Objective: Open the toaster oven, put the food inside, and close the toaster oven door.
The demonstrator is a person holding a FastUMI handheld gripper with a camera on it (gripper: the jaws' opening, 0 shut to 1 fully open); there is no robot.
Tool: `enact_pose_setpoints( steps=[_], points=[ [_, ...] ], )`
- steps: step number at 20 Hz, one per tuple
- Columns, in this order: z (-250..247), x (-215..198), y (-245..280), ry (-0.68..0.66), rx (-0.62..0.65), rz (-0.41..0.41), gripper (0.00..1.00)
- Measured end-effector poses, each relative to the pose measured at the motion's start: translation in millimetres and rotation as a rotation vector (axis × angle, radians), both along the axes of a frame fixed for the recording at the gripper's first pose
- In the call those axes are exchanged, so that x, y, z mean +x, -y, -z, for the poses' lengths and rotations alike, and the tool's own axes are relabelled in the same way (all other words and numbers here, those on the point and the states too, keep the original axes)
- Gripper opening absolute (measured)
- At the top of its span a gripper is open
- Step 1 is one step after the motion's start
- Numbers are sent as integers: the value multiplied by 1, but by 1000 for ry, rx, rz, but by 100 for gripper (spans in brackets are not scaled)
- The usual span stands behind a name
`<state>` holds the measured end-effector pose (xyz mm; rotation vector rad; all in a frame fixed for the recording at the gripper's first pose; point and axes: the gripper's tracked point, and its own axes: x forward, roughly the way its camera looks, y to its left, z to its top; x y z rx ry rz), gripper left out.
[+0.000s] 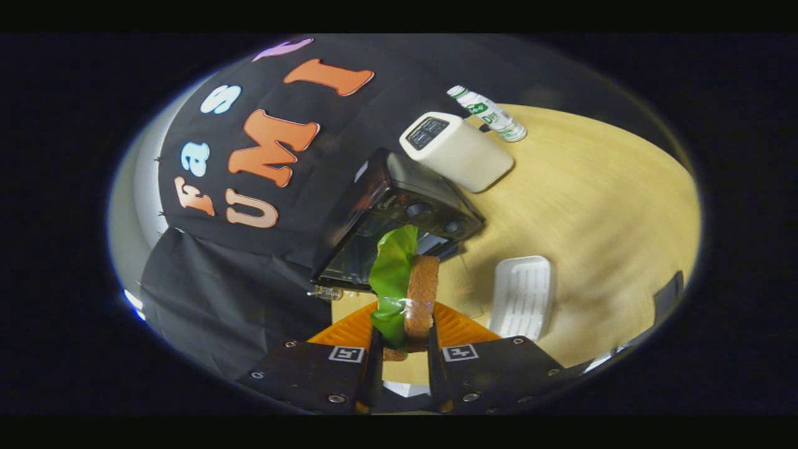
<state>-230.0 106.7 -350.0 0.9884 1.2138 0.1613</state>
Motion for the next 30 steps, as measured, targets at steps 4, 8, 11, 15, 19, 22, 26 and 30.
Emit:
enact_pose_setpoints(
  steps=[4, 8, 11, 15, 19, 22, 26, 30],
  points=[
    [10, 17, -50, 5, 66, -20, 31],
    [24, 37, -86, 0, 100, -3, 31],
    [39, 59, -104, -14, 126, 46, 31],
    [59, 79, -127, -16, 123, 79, 31],
    [75, 96, -148, 5, 146, 124, 31],
    [85, 109, -160, 7, 153, 168, 31],
    [101, 124, -170, 30, 137, 221, 31],
    [116, 133, -171, 56, 93, 263, 31]
  ],
)
